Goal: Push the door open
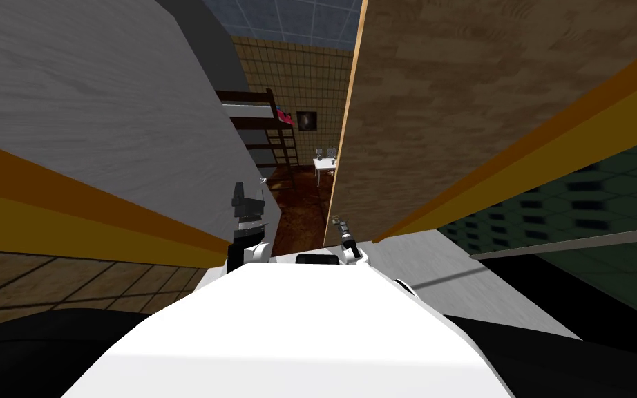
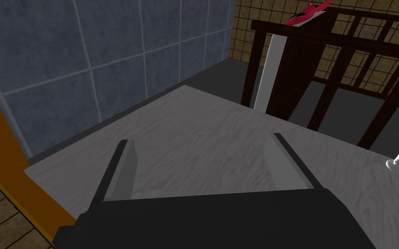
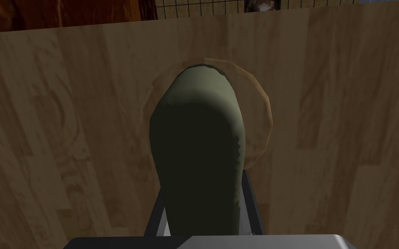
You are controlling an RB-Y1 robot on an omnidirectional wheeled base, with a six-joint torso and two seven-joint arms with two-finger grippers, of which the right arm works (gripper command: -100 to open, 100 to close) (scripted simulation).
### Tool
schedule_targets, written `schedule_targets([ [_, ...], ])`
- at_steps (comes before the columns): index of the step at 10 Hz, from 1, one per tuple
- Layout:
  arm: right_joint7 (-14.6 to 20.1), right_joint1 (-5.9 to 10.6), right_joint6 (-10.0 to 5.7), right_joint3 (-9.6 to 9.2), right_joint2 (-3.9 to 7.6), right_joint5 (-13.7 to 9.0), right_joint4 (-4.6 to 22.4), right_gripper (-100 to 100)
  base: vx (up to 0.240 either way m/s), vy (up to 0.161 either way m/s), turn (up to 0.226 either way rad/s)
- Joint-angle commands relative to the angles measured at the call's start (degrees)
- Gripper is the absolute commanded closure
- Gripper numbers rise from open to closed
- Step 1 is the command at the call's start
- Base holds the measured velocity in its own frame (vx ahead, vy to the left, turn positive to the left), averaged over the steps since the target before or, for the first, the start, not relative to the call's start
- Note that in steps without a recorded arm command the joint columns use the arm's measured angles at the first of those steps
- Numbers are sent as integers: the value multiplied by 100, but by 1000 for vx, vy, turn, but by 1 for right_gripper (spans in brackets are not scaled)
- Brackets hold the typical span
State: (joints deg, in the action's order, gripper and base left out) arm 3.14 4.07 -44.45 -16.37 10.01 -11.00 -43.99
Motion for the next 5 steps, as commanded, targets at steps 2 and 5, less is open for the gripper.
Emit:
schedule_targets([
  [2, 0, -16, 5, -5, -9, -1, 7, 100, -20, -4, -2],
  [5, -30, -18, 14, 80, -10, -26, 47, 100, 26, 15, -14],
])
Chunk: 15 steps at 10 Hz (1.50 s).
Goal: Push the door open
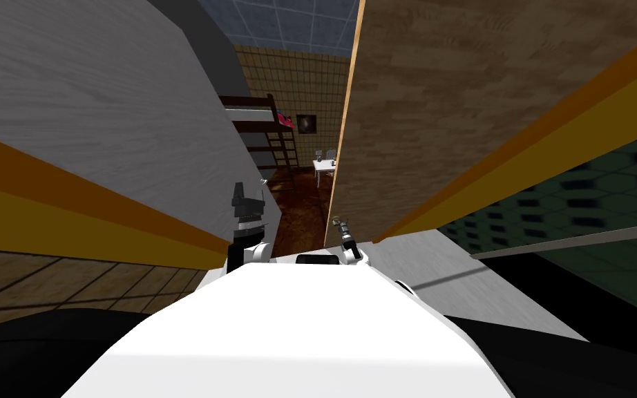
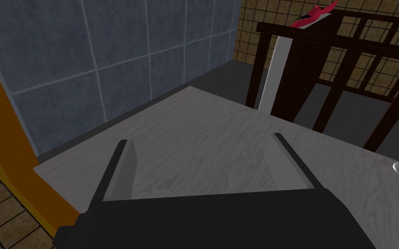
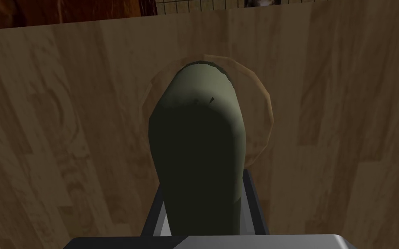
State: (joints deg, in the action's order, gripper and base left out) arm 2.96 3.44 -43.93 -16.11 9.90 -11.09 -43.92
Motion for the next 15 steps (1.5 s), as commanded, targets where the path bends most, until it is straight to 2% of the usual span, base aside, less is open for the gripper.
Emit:
schedule_targets([
  [1, -28, 50, -40, 100, -3, -30, 53, 100, 152, 74, -60],
  [4, -79, 68, -49, 249, -14, -75, 99, 100, 164, 57, -31],
  [11, -265, 132, -83, 791, -56, -236, 265, 100, 192, 91, -59],
  [15, -344, 159, -97, 1024, -74, -306, 337, 100, 105, 60, -48],
])
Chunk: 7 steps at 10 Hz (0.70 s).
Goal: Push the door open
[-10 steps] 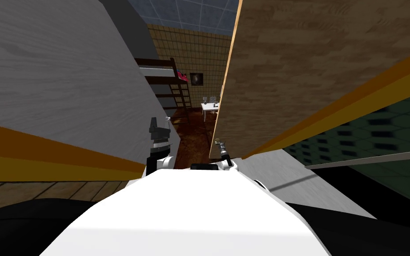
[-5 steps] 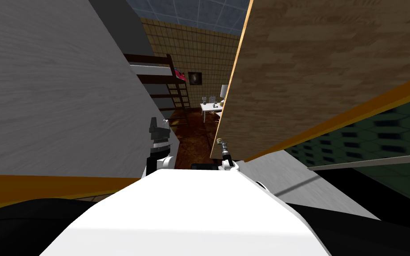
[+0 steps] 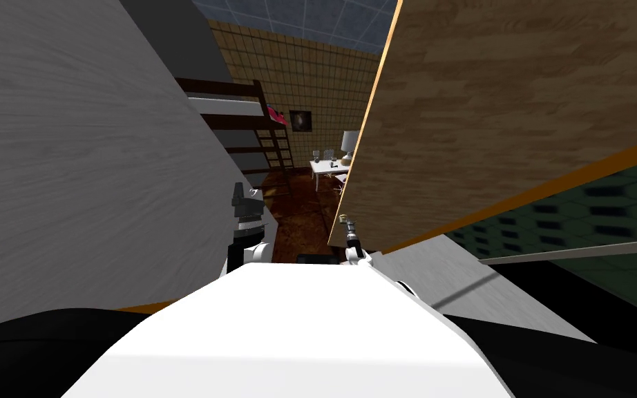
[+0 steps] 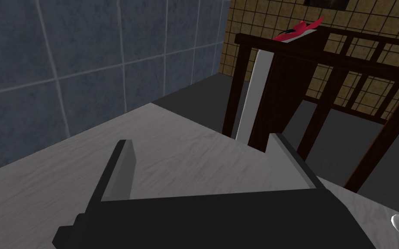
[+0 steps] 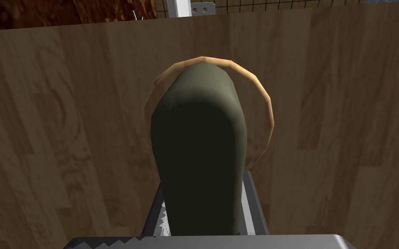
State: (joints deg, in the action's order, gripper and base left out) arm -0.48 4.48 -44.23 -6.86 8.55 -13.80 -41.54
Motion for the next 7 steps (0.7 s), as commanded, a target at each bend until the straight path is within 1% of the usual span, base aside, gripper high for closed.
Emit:
schedule_targets([
  [1, -32, 66, -74, 193, 54, -62, 127, 100, 143, 98, -76],
  [2, -63, 76, -79, 283, 47, -89, 155, 100, 169, 102, -60],
  [3, -63, 76, -79, 283, 47, -89, 155, 100, 134, 61, -35],
  [4, -107, 92, -87, 414, 37, -128, 195, 100, 169, 90, -60],
  [5, -122, 97, -90, 456, 34, -141, 208, 100, 154, 100, -78],
  [7, -175, 115, -100, 613, 22, -188, 256, 100, 163, 84, -62],
])
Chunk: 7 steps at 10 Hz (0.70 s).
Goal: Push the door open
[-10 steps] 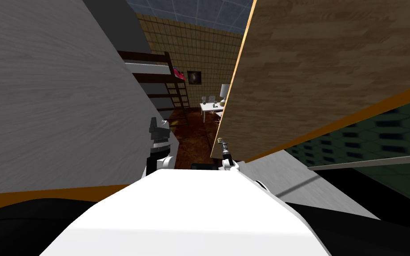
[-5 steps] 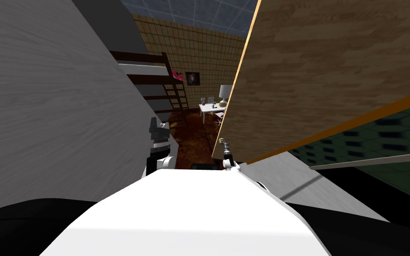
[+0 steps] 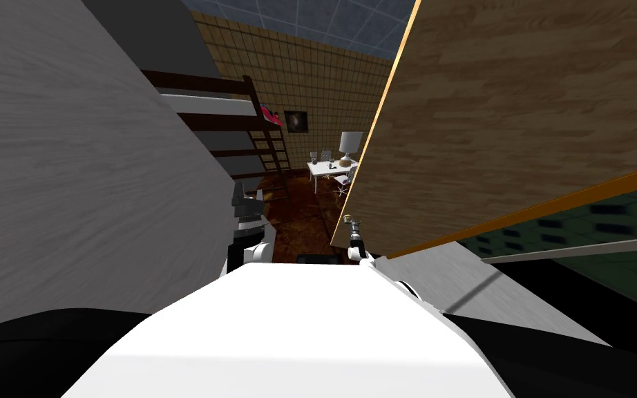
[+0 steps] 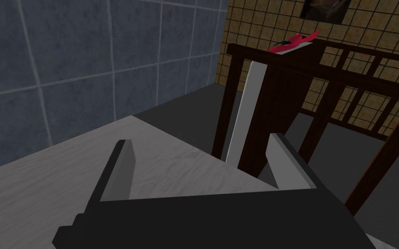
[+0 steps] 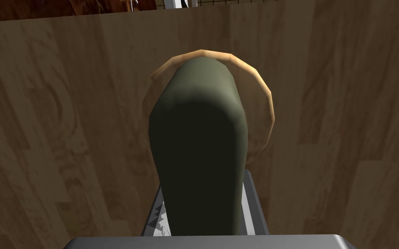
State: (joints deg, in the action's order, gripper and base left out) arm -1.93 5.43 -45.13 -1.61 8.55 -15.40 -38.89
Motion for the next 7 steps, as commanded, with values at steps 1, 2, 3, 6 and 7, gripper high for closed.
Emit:
schedule_targets([
  [1, -53, 29, -14, 155, 17, -48, 12, 100, 193, 74, -55],
  [2, -76, 37, -18, 220, 12, -68, 32, 100, 183, 86, -59],
  [3, -103, 46, -22, 300, 6, -91, 56, 100, 195, 100, -76],
  [6, -133, 19, -4, 371, 0, -114, 60, 100, 151, 68, -53],
  [7, -168, 18, -11, 471, 23, -170, 61, 100, 119, 16, -45],
])
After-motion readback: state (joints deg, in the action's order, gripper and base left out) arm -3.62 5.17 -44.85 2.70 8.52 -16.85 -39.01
